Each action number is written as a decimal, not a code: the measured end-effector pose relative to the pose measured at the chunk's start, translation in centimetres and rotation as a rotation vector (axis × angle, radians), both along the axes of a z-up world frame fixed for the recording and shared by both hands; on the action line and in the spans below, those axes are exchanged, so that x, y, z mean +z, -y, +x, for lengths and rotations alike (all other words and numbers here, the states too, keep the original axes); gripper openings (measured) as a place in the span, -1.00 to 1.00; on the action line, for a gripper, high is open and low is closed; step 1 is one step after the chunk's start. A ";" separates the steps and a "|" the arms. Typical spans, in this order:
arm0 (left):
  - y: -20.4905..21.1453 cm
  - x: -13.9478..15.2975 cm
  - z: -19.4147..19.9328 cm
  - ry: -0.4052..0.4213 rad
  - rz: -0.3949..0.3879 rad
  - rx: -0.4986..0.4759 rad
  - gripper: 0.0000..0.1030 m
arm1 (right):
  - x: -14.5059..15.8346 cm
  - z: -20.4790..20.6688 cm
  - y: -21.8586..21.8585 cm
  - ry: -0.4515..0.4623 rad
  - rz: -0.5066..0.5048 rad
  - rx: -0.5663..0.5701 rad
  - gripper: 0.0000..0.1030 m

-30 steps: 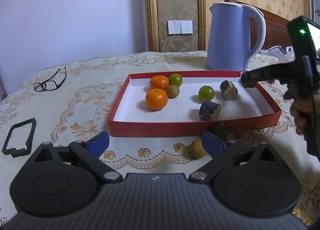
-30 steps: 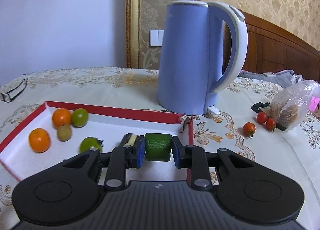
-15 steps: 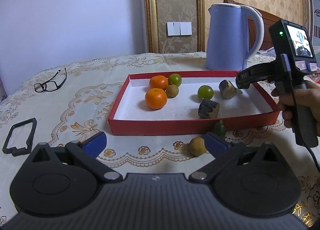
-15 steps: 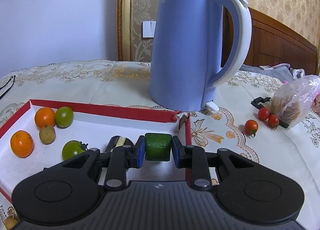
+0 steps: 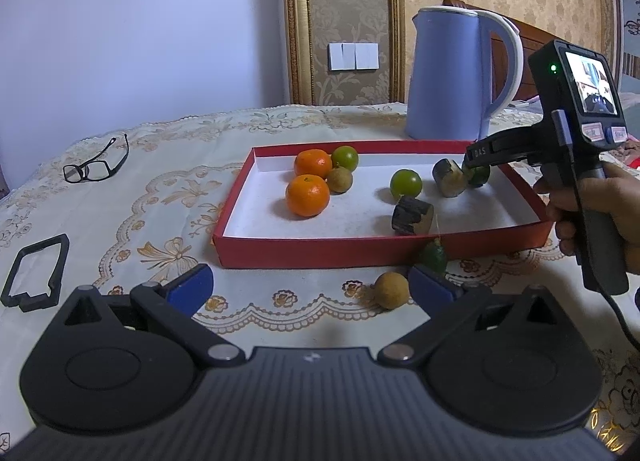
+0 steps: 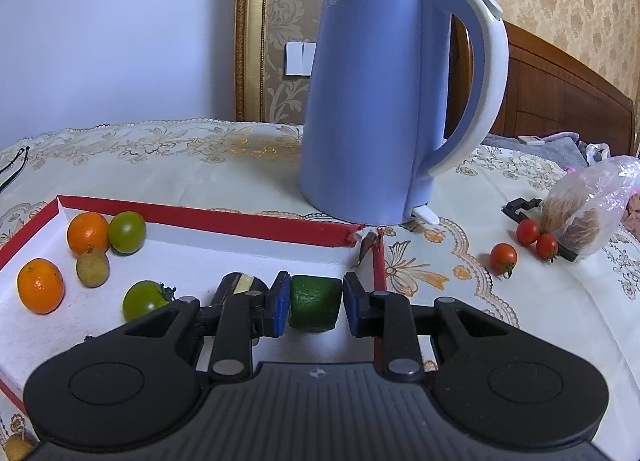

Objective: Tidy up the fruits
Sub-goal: 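Lower the cucumber chunk into the box and open the right gripper while the left gripper moves back, then grasp the small brown fruit with the left gripper while the right gripper approaches the dark green cucumber piece, then lift the brown fruit toward the box with the left gripper while the right gripper grasps the cucumber piece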

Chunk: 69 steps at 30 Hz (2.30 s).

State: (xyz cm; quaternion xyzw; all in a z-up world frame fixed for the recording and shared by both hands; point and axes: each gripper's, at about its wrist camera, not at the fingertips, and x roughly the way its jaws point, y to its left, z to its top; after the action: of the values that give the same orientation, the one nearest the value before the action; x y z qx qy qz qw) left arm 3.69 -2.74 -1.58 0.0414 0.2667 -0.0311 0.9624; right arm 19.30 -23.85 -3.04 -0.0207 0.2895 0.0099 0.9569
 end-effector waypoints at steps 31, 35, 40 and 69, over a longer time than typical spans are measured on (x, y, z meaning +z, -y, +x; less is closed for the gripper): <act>3.0 -2.3 3.5 -0.120 0.076 -0.135 0.43 | 1.1 -15.7 2.7 0.110 0.274 0.057 -0.46; 3.0 -2.5 4.1 -0.151 0.047 -0.156 0.19 | 0.9 -16.0 2.4 0.105 0.273 0.065 -0.46; 2.9 -2.8 4.7 -0.176 0.018 -0.173 -0.11 | 0.8 -16.3 2.2 0.100 0.270 0.077 -0.46; -2.4 2.7 2.3 -0.001 -0.064 -0.068 -0.51 | -0.3 -16.1 -3.6 0.019 0.219 0.228 -0.46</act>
State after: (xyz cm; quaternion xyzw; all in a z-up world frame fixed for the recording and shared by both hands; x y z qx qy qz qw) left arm 5.99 -0.35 1.09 0.0198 0.2644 -0.0724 0.9615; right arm 3.19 -20.24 -3.38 0.0509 0.2734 0.1495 0.9489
